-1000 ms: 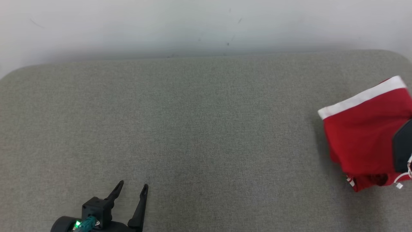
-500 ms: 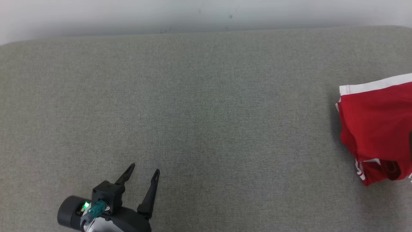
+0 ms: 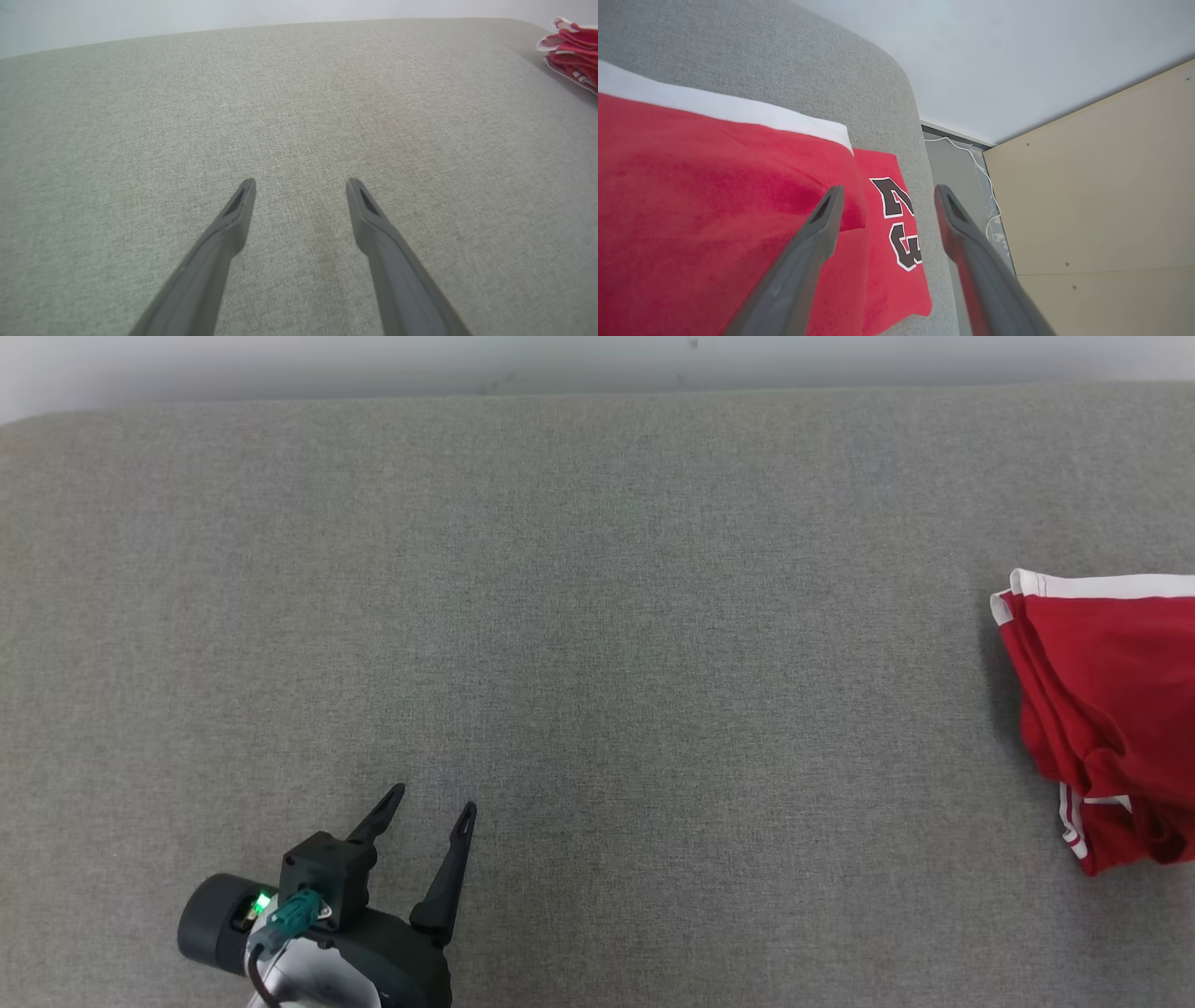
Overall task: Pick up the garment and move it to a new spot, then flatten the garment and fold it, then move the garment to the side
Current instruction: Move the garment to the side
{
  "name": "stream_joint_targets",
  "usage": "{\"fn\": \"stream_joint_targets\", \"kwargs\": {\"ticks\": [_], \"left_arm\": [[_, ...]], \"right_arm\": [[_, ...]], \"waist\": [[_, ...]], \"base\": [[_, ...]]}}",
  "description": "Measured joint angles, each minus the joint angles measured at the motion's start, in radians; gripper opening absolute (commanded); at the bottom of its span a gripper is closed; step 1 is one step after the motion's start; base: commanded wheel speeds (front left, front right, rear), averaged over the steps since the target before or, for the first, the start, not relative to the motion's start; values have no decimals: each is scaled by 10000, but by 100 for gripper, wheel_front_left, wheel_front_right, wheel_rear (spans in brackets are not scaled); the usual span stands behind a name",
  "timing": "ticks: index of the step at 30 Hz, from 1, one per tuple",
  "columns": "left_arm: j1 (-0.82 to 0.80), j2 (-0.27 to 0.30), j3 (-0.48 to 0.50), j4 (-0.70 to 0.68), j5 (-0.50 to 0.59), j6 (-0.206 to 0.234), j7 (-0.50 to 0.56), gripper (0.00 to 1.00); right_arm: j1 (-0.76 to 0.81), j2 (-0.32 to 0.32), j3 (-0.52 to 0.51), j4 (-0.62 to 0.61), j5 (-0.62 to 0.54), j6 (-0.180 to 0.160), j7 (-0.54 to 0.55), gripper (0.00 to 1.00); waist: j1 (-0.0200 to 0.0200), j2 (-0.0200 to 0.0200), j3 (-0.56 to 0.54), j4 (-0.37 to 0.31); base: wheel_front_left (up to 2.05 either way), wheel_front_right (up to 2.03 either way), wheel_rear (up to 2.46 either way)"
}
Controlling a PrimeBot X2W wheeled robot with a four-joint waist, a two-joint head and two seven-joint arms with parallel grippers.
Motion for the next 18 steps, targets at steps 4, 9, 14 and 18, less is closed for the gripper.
{"fn": "stream_joint_targets", "kwargs": {"ticks": [4,9,14,18], "left_arm": [[-33,-71,-21,190,0,-81,-4,100],[-205,-186,38,307,-2,-69,-211,100],[-205,-332,324,435,-50,107,-656,100],[-198,-424,382,533,-100,104,-1083,100]], "right_arm": [[-147,-19,81,127,67,136,-734,100],[-324,242,238,-238,756,441,-2257,100],[-183,1064,347,-621,1902,955,-3787,100],[453,1641,316,-842,2598,1202,-4742,100]], "waist": [[0,-1,-121,-15],[-1,-1,-370,3],[-1,-2,-737,55],[-2,-2,-1104,124]], "base": [[0,0,0],[0,0,0],[0,0,0],[0,0,0]]}}
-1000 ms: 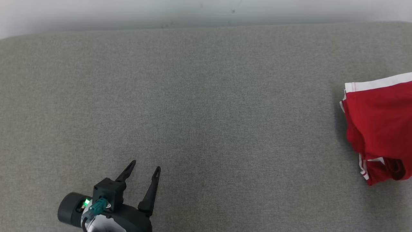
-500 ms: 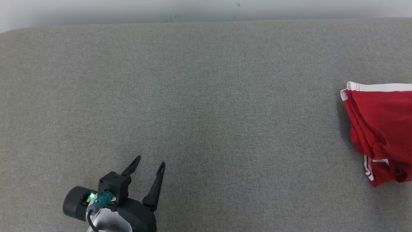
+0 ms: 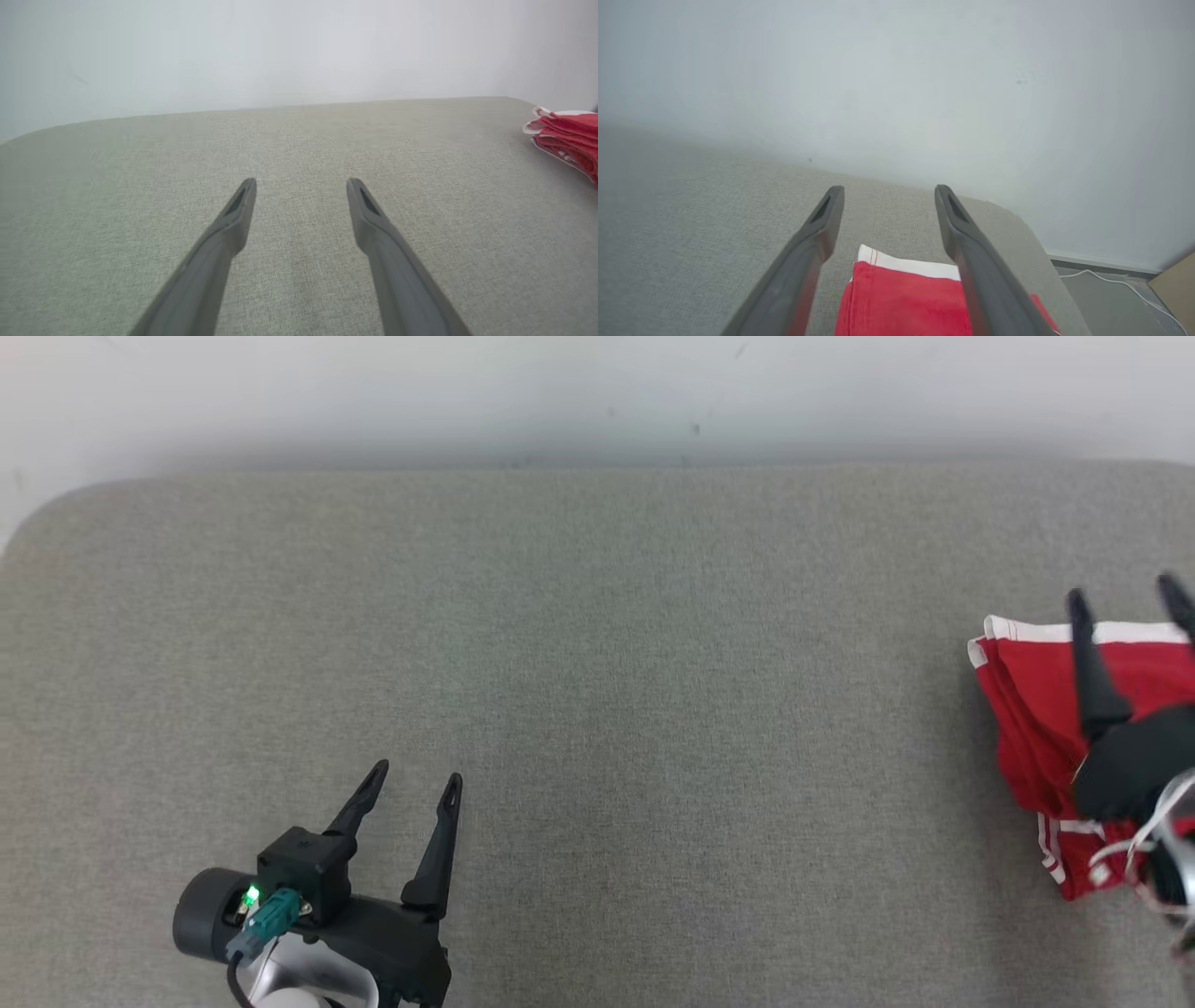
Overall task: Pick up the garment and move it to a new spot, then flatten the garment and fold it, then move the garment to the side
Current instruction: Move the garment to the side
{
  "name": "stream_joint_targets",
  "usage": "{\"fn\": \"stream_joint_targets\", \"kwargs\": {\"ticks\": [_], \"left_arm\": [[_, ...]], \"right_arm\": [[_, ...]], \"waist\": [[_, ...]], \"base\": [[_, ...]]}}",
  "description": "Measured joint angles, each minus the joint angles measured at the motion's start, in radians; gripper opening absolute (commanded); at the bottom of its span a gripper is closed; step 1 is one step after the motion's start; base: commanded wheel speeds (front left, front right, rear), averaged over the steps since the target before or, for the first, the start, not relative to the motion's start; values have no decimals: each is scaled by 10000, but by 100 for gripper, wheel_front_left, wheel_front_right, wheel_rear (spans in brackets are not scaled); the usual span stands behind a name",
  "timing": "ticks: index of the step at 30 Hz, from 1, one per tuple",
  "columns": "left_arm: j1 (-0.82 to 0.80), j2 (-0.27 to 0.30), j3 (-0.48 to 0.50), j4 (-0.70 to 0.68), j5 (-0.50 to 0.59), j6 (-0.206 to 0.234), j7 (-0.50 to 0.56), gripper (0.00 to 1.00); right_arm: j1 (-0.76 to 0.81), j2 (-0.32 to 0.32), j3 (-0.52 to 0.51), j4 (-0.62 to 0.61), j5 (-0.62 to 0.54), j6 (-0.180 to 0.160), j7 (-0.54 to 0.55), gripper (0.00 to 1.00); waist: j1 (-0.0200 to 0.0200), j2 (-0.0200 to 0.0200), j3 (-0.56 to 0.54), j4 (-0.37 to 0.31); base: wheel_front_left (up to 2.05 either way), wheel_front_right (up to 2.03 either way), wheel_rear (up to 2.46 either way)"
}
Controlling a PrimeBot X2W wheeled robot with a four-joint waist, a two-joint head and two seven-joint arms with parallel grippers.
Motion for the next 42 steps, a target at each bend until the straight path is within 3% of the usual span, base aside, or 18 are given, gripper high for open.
{"fn": "stream_joint_targets", "kwargs": {"ticks": [10,17,27,42], "left_arm": [[511,-61,416,345,-376,198,-608,100],[924,-155,1007,339,-596,370,-905,100],[1339,-128,1444,209,-886,443,-1137,100],[1662,-142,1933,272,-961,529,-1145,100]], "right_arm": [[1398,1164,81,-136,1076,510,-1448,100],[2057,1801,105,-207,1390,502,-1960,100],[2707,2560,236,257,1588,201,-2405,100],[3043,2736,395,869,1695,75,-2755,100]], "waist": [[-1,0,-1078,228],[-1,0,-1700,356],[-1,0,-2111,325],[0,1,-2219,43]], "base": [[0,0,0],[0,0,0],[0,0,0],[0,0,0]]}}
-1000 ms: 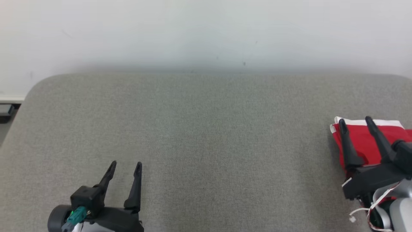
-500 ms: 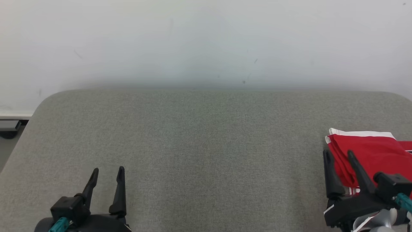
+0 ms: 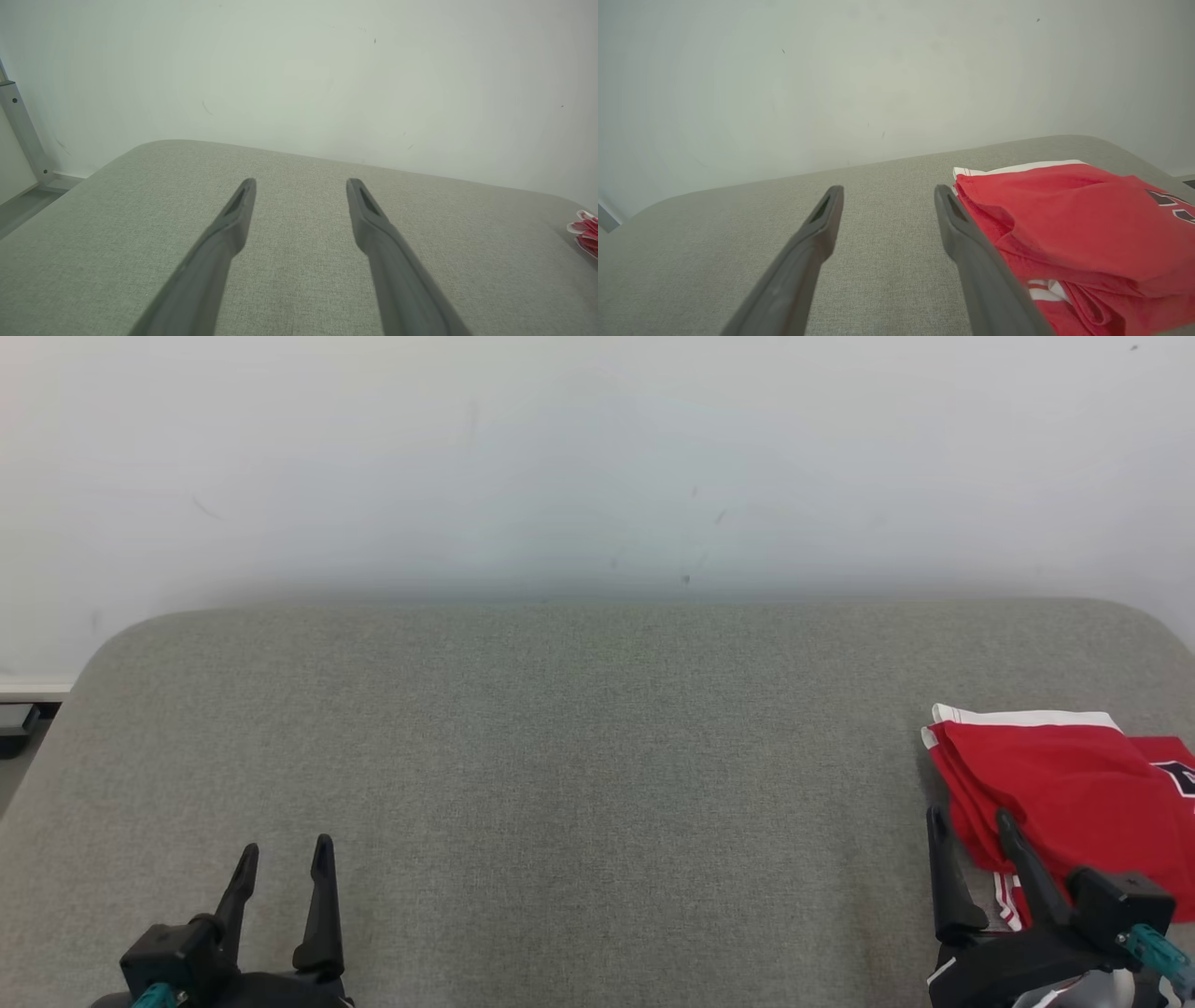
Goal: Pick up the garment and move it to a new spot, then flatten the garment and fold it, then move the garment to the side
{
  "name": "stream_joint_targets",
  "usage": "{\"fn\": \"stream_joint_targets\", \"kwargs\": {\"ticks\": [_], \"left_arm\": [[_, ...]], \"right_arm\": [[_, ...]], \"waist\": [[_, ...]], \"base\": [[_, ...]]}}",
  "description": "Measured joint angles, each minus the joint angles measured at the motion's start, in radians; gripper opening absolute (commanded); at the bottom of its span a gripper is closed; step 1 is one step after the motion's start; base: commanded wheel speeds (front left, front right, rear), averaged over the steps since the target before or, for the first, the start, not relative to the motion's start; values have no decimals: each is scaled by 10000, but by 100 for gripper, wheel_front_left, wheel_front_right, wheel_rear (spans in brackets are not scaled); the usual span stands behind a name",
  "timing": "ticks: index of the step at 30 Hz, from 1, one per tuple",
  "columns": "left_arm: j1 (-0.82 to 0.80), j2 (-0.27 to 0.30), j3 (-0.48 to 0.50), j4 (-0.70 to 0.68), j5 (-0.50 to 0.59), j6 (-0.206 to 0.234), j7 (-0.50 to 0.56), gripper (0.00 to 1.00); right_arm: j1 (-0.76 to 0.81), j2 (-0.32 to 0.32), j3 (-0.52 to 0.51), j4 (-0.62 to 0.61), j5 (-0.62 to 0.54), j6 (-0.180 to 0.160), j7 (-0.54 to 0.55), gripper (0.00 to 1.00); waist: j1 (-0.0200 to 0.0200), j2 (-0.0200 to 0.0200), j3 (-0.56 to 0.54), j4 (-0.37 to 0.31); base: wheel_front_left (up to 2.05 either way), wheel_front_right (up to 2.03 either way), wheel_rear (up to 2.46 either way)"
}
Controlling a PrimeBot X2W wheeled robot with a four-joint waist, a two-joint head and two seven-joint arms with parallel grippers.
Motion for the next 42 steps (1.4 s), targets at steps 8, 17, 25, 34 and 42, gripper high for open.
{"fn": "stream_joint_targets", "kwargs": {"ticks": [8,17,25,34,42], "left_arm": [[0,-44,-56,159,15,0,69,100],[-2,-27,-128,288,280,12,94,100],[41,-173,-161,462,25,-75,378,100],[41,-203,-13,424,-71,-6,424,100],[170,-286,-17,713,-94,-6,424,0]], "right_arm": [[-29,6,130,188,-2,12,-82,100],[-93,8,157,290,-2,13,-130,100],[-91,0,180,550,-50,-104,109,100],[-93,4,293,591,-50,-105,219,100],[85,61,357,903,-48,-104,295,0]], "waist": [[0,0,4,-79],[0,0,33,-112],[0,0,44,-96],[1,0,28,-70],[1,0,7,-57]], "base": [[0,0,0],[0,0,0],[0,0,0],[0,0,0],[0,0,0]]}}
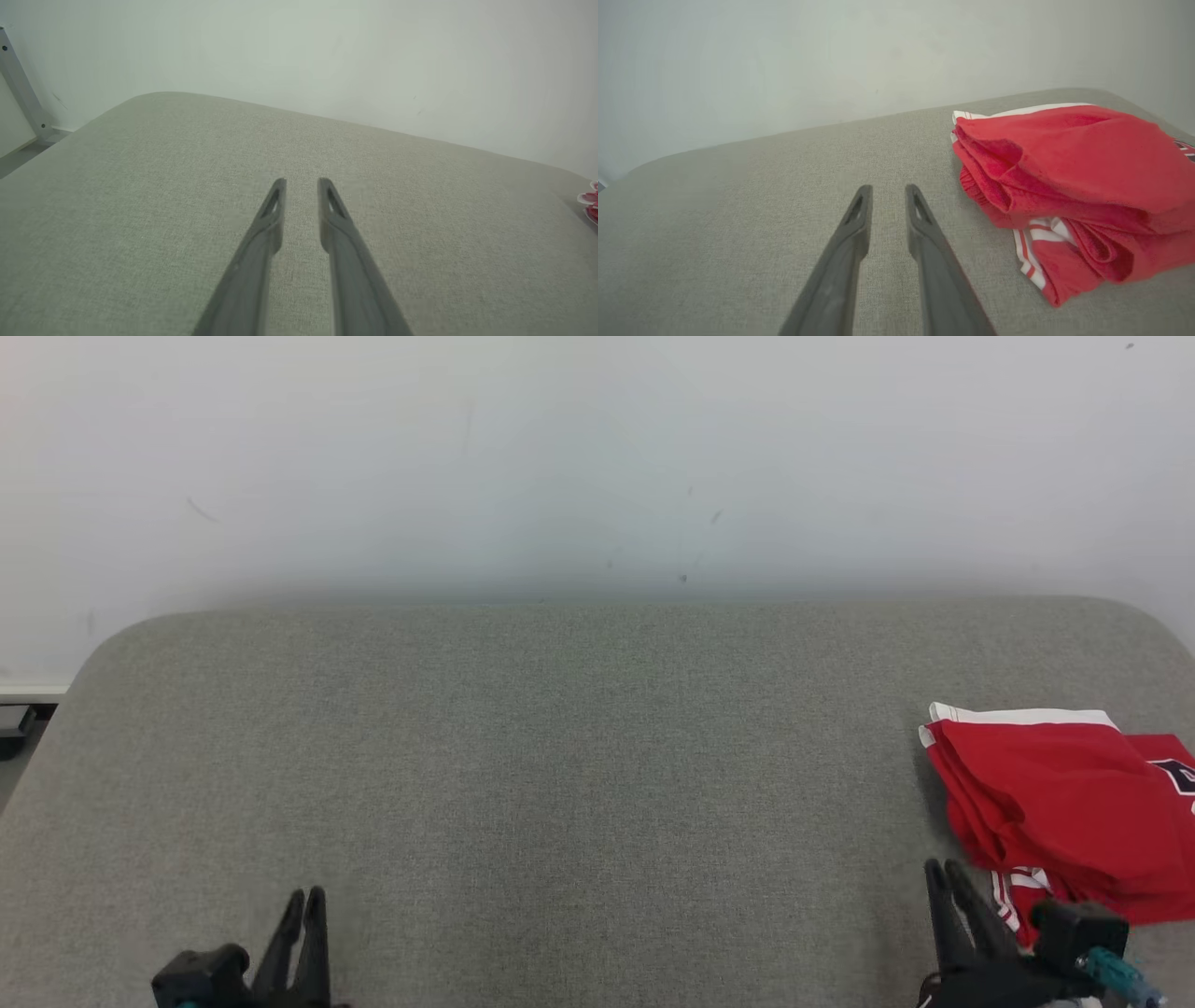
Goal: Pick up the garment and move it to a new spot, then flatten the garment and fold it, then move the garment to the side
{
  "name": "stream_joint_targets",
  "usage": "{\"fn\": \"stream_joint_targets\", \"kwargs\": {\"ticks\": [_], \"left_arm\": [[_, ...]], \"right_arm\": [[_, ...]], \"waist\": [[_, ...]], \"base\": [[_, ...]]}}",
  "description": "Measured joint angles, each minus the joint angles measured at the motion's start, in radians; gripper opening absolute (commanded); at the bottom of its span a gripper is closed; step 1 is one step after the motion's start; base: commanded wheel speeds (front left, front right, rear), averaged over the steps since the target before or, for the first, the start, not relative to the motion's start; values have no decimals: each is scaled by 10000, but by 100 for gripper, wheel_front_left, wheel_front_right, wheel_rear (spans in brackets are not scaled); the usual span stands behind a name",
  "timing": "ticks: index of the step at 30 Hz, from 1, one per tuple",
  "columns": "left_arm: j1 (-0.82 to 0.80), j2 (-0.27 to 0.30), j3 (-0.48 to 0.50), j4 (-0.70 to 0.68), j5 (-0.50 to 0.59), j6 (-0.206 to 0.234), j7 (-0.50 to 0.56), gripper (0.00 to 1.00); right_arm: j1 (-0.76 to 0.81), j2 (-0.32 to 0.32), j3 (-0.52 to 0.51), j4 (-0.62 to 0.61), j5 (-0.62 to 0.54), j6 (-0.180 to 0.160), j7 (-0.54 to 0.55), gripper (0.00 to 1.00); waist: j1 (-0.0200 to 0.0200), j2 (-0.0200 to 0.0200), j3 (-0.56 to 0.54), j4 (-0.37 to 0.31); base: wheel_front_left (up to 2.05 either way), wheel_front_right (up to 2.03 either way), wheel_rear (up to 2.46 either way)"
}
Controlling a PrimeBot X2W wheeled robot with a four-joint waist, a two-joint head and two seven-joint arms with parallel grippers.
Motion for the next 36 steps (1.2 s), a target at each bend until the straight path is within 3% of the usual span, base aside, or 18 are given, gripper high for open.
{"fn": "stream_joint_targets", "kwargs": {"ticks": [7,36], "left_arm": [[284,-134,113,276,-238,-98,119,0],[175,-418,1087,374,-3973,-719,907,0]], "right_arm": [[220,86,-36,316,272,19,92,0],[-63,132,-464,543,3998,339,773,0]], "waist": [[0,0,15,-14],[0,0,145,-160]], "base": [[0,0,0],[0,0,0]]}}
